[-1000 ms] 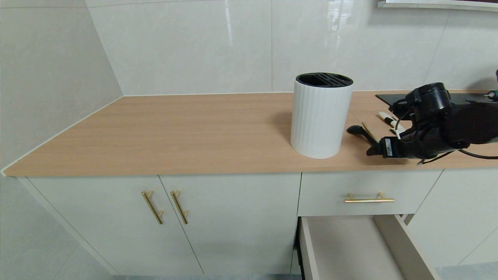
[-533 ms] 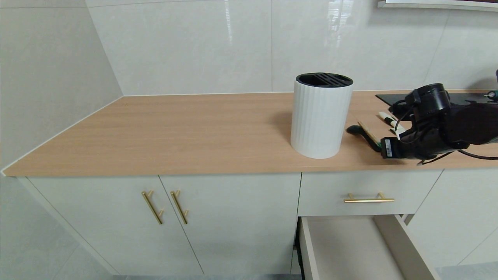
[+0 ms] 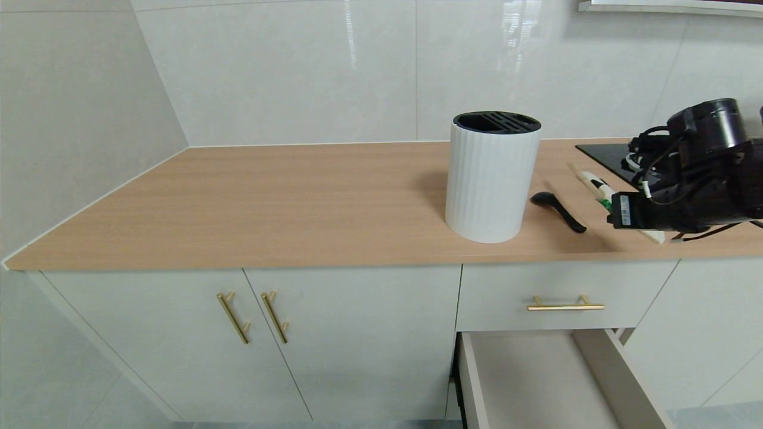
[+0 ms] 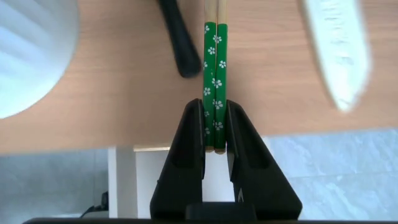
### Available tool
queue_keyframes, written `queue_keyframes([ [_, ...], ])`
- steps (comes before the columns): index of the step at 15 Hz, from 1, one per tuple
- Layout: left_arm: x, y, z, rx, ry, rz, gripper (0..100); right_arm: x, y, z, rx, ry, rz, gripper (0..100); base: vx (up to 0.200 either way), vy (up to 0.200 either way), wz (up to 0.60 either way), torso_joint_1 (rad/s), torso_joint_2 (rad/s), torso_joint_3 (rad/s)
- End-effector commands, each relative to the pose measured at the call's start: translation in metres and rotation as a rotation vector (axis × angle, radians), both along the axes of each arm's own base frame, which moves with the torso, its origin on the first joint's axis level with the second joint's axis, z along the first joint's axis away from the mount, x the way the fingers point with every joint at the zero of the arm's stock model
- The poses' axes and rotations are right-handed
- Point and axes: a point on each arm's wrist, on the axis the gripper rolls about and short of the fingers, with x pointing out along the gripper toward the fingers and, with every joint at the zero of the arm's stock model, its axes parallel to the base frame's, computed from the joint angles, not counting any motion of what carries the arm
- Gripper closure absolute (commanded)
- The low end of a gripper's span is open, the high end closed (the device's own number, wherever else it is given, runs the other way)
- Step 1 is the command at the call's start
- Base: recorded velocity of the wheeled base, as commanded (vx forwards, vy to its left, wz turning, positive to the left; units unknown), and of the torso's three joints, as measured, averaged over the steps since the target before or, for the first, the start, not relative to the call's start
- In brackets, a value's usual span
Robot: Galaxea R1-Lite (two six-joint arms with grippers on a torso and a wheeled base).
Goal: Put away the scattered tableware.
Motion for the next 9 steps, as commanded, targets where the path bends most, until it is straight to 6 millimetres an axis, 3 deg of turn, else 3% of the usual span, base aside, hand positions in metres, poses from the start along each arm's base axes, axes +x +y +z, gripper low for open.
queue_keyframes([
  [1, 0.000, 0.000, 0.000, -0.001, 0.001, 0.000, 0, -0.075, -0.008, 0.033, 0.010, -0.106, 0.017, 100, 0.000, 0.000, 0.00, 0.000, 0.00, 0.000],
  [4, 0.000, 0.000, 0.000, -0.001, 0.001, 0.000, 0, -0.135, -0.015, 0.041, 0.015, -0.136, 0.035, 100, 0.000, 0.000, 0.00, 0.000, 0.00, 0.000],
  [9, 0.000, 0.000, 0.000, -0.001, 0.001, 0.000, 0, -0.219, -0.021, 0.021, 0.050, -0.021, 0.175, 100, 0.000, 0.000, 0.00, 0.000, 0.00, 0.000],
])
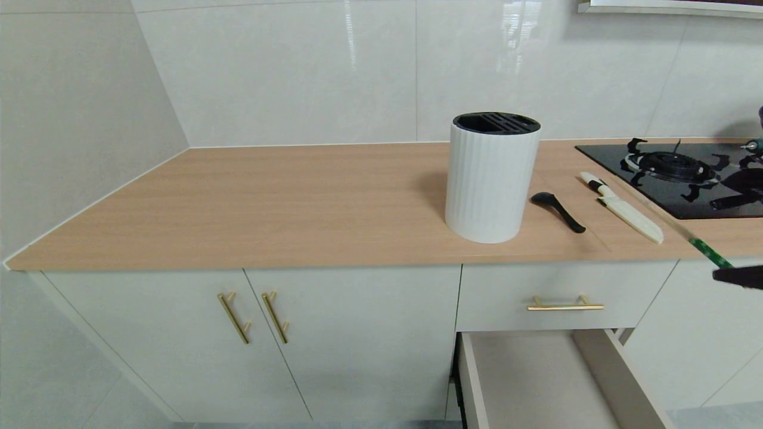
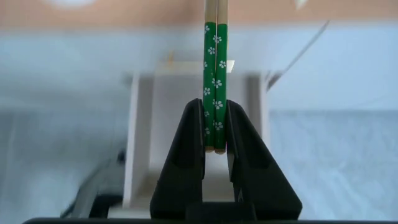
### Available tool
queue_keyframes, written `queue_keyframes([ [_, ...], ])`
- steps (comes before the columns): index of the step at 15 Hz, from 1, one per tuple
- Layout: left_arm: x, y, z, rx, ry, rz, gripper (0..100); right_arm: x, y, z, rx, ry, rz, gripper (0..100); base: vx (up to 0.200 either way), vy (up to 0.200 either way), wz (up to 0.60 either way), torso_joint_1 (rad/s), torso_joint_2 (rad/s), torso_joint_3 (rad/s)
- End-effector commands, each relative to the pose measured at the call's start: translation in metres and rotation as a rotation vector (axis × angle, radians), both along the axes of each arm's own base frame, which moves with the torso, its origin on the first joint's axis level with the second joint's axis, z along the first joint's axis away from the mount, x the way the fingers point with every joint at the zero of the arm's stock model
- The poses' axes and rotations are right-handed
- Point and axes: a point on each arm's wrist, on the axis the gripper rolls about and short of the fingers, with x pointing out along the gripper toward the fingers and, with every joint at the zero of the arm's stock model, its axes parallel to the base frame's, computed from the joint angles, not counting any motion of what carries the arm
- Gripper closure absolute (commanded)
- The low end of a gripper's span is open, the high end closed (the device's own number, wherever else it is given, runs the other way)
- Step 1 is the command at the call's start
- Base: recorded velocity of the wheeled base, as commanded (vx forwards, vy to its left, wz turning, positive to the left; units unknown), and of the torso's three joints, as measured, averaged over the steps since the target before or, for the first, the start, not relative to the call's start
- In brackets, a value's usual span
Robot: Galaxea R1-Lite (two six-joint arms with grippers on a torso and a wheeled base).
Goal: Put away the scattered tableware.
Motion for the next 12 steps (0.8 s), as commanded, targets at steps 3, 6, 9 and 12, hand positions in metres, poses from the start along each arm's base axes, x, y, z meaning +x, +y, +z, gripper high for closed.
queue_keyframes([
  [3, 0.000, 0.000, 0.000, 0.001, 0.001, 0.000, 0, -0.075, -0.002, -0.010, 0.021, 0.036, 0.170, 100, 0.000, 0.000, 0.00, 0.000, 0.00, 0.000],
  [6, 0.000, 0.000, 0.000, -0.001, 0.001, 0.000, 0, -0.071, 0.006, -0.028, -0.008, 0.197, 0.260, 100, 0.000, 0.000, 0.00, 0.000, 0.00, 0.000],
  [9, 0.000, 0.000, 0.000, -0.001, 0.001, 0.000, 0, -0.046, 0.023, -0.063, -0.068, 0.443, 0.321, 100, 0.000, 0.000, 0.00, 0.000, 0.00, 0.000],
  [12, 0.000, 0.000, 0.000, -0.001, 0.001, 0.000, 0, -0.014, 0.037, -0.091, -0.067, 0.657, 0.247, 100, 0.000, 0.000, 0.00, 0.000, 0.00, 0.000],
])
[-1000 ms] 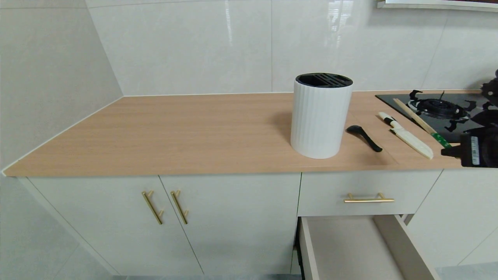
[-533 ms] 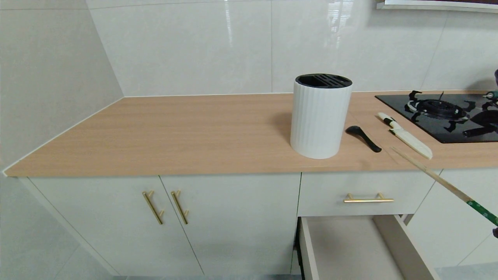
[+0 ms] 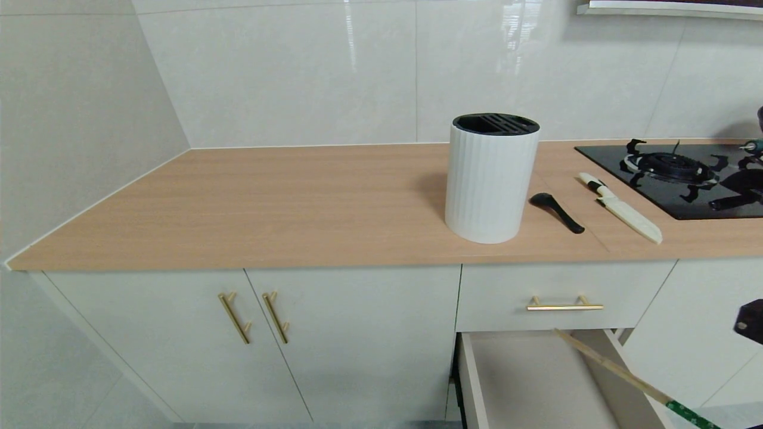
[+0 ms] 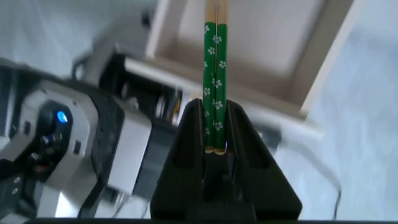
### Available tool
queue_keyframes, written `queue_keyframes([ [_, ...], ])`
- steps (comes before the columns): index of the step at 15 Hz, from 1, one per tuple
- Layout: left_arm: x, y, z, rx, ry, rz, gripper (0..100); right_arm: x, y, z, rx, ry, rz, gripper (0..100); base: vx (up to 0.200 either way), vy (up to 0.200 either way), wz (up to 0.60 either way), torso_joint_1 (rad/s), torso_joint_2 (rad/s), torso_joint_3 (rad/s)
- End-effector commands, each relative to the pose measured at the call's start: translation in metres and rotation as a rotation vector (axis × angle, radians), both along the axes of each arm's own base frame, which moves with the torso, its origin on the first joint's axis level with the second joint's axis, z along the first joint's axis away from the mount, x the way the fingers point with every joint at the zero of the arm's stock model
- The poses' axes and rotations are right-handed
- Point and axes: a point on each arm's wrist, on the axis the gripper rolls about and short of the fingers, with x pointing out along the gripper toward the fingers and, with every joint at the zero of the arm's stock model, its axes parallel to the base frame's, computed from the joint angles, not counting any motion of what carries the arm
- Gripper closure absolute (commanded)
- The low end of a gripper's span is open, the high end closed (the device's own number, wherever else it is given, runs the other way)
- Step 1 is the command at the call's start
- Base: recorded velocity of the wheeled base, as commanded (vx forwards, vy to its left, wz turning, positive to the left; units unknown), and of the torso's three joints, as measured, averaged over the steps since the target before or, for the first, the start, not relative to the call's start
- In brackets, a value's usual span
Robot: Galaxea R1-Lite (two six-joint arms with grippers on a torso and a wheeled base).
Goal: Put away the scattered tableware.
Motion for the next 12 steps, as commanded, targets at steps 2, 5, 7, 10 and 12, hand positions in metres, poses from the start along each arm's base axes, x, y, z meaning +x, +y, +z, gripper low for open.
queue_keyframes([
  [2, 0.000, 0.000, 0.000, -0.001, 0.001, 0.000, 0, 0.041, 0.021, -0.038, -0.077, 0.249, -0.049, 100, 0.000, 0.000, 0.00, 0.000, 0.00, 0.000],
  [5, 0.000, 0.000, 0.000, -0.001, 0.001, 0.000, 0, 0.054, 0.027, -0.048, -0.071, 0.274, -0.095, 100, 0.000, 0.000, 0.00, 0.000, 0.00, 0.000],
  [7, 0.000, 0.000, 0.000, -0.001, 0.001, 0.000, 0, 0.062, 0.031, -0.052, -0.049, 0.269, -0.137, 100, 0.000, 0.000, 0.00, 0.000, 0.00, 0.000],
  [10, 0.000, 0.000, 0.000, -0.001, 0.001, 0.000, 0, 0.066, 0.037, -0.055, -0.029, 0.251, -0.165, 100, 0.000, 0.000, 0.00, -0.080, 0.18, 0.107],
  [12, 0.000, 0.000, 0.000, -0.001, 0.001, 0.000, 0, 0.066, 0.037, -0.055, -0.029, 0.240, -0.167, 100, 0.000, 0.000, 0.00, -0.183, 0.43, 0.244],
])
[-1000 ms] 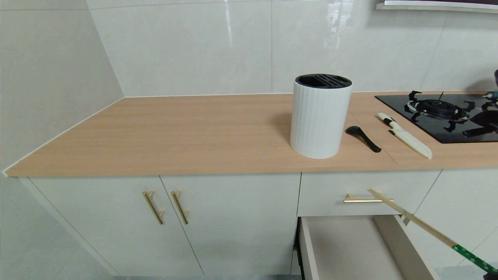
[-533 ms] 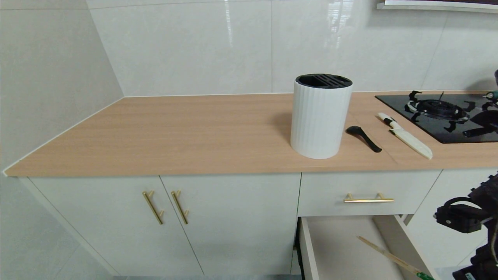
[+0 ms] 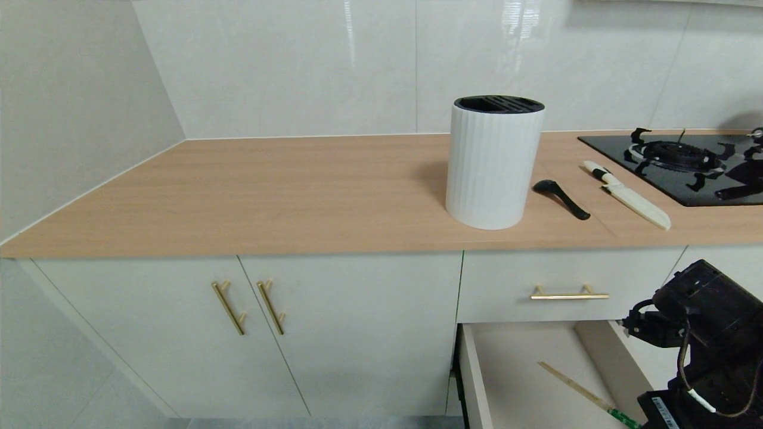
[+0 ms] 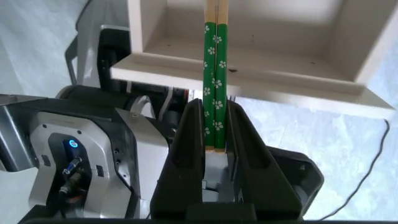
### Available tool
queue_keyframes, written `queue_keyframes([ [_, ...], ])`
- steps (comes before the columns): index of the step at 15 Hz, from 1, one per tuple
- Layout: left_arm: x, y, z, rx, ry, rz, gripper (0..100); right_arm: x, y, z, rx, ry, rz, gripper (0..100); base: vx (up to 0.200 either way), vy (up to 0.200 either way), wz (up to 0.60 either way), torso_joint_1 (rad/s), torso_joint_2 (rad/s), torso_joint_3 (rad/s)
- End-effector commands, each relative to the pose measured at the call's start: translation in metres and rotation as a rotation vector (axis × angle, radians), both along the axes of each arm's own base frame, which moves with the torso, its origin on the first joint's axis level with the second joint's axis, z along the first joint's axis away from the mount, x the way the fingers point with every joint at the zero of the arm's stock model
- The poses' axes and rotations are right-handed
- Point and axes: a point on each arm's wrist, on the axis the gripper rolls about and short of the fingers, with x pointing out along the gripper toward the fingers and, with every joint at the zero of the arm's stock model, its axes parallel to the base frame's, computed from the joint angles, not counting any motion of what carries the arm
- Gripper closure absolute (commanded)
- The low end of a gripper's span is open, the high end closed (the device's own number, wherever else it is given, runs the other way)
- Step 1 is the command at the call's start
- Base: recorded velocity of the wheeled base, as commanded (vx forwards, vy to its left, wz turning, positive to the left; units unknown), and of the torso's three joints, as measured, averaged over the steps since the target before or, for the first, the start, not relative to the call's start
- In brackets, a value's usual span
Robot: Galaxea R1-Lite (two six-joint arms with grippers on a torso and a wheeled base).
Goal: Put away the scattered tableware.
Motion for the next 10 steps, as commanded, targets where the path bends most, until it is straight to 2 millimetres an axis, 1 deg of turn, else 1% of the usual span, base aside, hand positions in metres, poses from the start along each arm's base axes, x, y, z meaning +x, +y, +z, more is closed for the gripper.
queue_keyframes([
  [1, 0.000, 0.000, 0.000, -0.001, 0.001, 0.000, 0, 0.001, 0.001, -0.001, -0.003, 0.004, 0.001, 100, 0.000, 0.000, 0.00, -0.198, 0.47, 0.256],
  [4, 0.000, 0.000, 0.000, -0.001, 0.001, 0.000, 0, 0.005, 0.003, 0.000, 0.009, -0.023, 0.003, 100, 0.000, 0.000, 0.00, -0.198, 0.47, 0.277],
  [6, 0.000, 0.000, 0.000, -0.001, 0.001, 0.000, 0, 0.015, 0.007, 0.000, 0.037, -0.089, 0.002, 100, 0.000, 0.000, 0.00, -0.186, 0.46, 0.283],
  [9, 0.000, 0.000, 0.000, -0.001, 0.001, 0.000, 0, 0.020, 0.010, -0.001, 0.046, -0.113, 0.004, 100, 0.000, 0.000, 0.00, -0.167, 0.45, 0.282],
  [10, 0.000, 0.000, 0.000, -0.001, 0.001, 0.000, 0, 0.024, 0.011, -0.005, 0.031, -0.119, -0.004, 100, 0.000, 0.000, 0.00, -0.159, 0.45, 0.281],
])
